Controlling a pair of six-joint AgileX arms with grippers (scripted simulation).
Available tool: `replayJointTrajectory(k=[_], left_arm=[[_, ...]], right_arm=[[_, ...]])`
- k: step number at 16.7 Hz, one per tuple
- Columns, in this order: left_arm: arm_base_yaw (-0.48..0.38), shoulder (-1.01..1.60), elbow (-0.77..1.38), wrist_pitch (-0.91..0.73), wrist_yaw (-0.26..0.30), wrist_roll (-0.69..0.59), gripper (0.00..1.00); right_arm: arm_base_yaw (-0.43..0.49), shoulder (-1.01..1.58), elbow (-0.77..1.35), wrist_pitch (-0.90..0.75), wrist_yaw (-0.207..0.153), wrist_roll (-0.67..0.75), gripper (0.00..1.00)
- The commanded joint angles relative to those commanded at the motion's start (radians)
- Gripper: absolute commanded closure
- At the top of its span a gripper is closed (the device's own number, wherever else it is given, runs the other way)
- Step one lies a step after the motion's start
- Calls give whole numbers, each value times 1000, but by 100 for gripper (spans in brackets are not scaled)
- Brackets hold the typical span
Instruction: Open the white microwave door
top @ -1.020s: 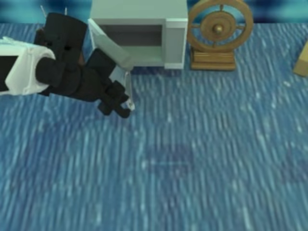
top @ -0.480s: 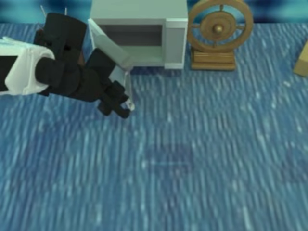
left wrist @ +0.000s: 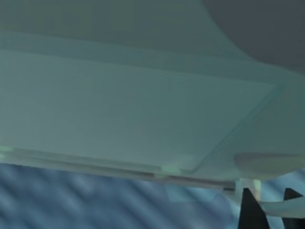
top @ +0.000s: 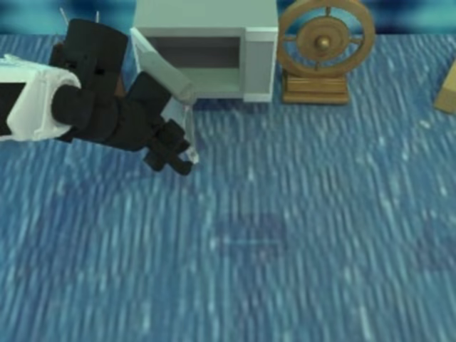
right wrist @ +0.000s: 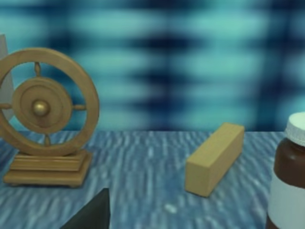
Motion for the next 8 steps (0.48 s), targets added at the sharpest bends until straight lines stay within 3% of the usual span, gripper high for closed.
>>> replayJointTrajectory(k=[8], left_arm=[[31,-4,4,-34,54,81,100]], right_arm=[[0,0,0,0,0,0,0]])
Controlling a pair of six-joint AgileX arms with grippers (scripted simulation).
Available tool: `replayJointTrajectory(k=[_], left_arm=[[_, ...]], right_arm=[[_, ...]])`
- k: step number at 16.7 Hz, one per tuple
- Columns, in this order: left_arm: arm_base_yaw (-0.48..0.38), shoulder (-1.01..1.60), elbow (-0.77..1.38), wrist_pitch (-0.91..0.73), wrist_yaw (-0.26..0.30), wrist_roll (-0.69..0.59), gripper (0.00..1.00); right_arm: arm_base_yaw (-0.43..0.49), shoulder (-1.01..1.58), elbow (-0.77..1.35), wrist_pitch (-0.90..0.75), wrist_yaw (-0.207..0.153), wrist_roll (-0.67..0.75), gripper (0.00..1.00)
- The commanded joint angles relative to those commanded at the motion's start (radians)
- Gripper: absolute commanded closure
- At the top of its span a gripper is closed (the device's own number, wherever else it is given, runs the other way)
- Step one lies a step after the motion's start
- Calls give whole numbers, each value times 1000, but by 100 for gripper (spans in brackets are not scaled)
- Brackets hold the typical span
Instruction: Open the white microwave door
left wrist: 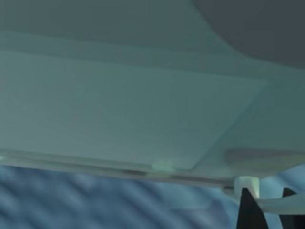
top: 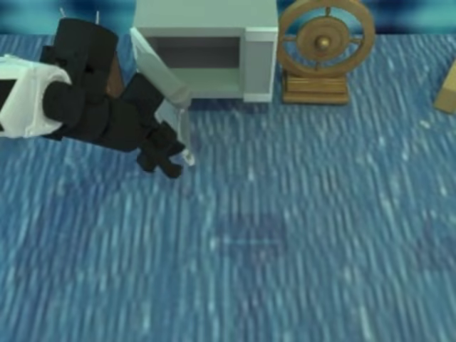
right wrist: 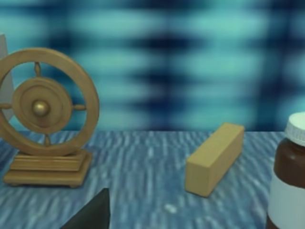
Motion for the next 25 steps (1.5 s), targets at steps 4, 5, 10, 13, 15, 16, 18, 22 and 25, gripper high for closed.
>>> replayJointTrajectory(k=[4,5,10,13,15,16,18,22,25], left_arm=[[15,0,-1,-16,18,30,100],[15,0,-1,-16,18,30,100],[15,0,-1,-16,18,30,100],[15,0,-1,-16,18,30,100],[15,0,-1,-16,18,30,100],[15,0,-1,-16,18,30,100],[15,0,-1,-16,18,30,100],[15,0,-1,-16,18,30,100],[15,0,-1,-16,18,30,100]], right_arm=[[0,0,0,0,0,0,0],[0,0,0,0,0,0,0],[0,0,0,0,0,0,0],[0,0,0,0,0,0,0],[0,0,0,0,0,0,0],[0,0,0,0,0,0,0],[0,0,0,0,0,0,0],[0,0,0,0,0,0,0],[0,0,0,0,0,0,0]])
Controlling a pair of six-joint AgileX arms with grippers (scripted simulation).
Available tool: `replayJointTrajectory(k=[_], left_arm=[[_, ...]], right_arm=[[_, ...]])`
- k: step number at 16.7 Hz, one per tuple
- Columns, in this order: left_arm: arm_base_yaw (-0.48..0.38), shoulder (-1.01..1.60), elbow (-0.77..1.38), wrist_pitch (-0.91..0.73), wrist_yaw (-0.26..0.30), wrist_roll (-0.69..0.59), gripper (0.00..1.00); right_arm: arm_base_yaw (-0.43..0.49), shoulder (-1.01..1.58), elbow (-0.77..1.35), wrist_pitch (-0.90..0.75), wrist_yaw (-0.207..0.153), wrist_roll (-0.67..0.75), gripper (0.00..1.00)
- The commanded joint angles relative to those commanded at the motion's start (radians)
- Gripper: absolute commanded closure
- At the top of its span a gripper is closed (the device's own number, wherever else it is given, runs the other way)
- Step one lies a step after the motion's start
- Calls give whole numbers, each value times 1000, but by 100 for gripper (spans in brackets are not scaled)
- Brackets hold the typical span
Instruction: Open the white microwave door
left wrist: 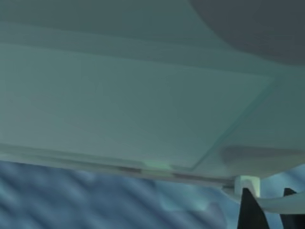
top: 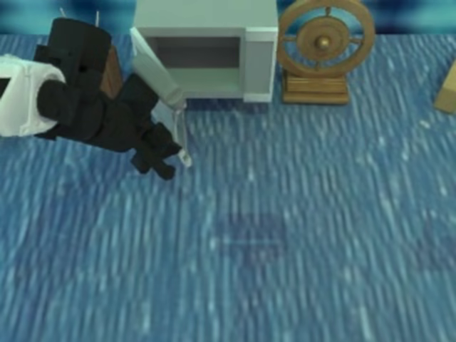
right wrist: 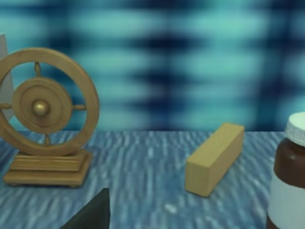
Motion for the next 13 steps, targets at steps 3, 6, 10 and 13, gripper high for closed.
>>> replayJointTrajectory(k=[3,6,10,13], left_arm=[[-6,0,-4,-1,5,-3,100],[5,4,-1,-16,17,23,100],[30,3,12,-43,48,83,100],[46,5,15,-63,66,117,100]], right_arm=[[0,0,0,0,0,0,0],[0,0,0,0,0,0,0],[0,0,0,0,0,0,0],[0,0,0,0,0,0,0]])
